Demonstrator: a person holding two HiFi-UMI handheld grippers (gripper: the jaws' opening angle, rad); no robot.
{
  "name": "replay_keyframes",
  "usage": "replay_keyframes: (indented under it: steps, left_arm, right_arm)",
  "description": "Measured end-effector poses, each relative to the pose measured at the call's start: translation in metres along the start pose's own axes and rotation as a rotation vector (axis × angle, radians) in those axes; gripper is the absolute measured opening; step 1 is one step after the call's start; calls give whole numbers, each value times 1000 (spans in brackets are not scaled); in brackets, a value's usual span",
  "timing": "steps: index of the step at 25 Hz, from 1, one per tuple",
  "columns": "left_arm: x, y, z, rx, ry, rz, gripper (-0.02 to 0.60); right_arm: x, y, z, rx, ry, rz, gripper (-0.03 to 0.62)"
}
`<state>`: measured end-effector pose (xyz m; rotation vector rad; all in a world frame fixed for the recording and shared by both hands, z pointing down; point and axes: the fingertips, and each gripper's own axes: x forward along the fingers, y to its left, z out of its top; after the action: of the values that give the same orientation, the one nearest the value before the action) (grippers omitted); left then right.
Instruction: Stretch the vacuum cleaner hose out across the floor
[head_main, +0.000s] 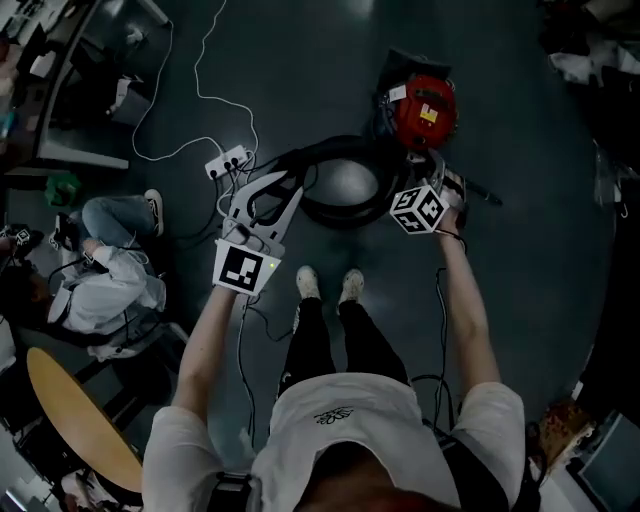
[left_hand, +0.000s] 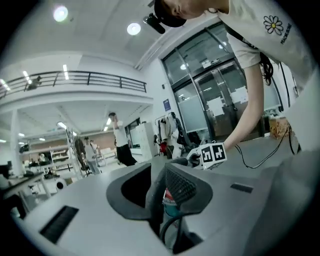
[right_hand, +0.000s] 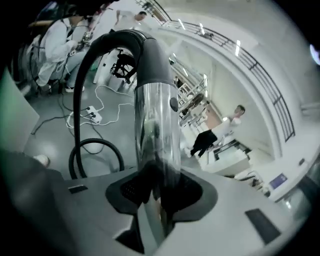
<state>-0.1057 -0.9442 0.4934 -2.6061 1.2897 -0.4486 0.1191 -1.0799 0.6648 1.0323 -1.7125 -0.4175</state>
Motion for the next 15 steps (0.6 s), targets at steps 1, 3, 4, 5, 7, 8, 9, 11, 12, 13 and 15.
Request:
replay_keyframes:
  steps: [1,3,4,5,7,8,9,11,12,13,15]
  left_arm:
    - [-9,9,30,13,-38,12,80]
    - [-25,21,80,24,-99,20,168]
    - [-30,23,98,30,-106,9,209]
    - [-33,23,113,44,-101,-13,239]
    - [-33,17,141,101,-84,-75,245]
    - [-33,13,155,134,-83,-106,245]
    - [-33,8,169,160,-87,-136,245]
    - [-37,-5,196,171,-111,-194,245]
    - [-40,-12,206,163,-125,-221,245]
    - [-43,-17,215,152,-137,-244,245]
    - [-49,-23,229,116,-151,-291,246]
  right_arm:
    - [-21,-33,17,-48,-37,-49,152]
    - [-67,-88,51,-154,-113,-143,152]
    - [-90,-111,68,-214,-152,-188,152]
    - [-112,-131,85,-279,-189,-231,152]
    - [-153,-161,119,-417,-264,-309,153]
    - [-171,-172,137,-480,-302,-345,152]
    - [-188,-179,153,-536,-339,-376,152]
    - [-220,-182,181,-635,-407,-414,152]
    - [-235,-179,192,-680,-440,-423,153]
    - [-249,-176,203,-722,-473,-429,152]
    - [-271,-168,222,-794,-532,-439,153]
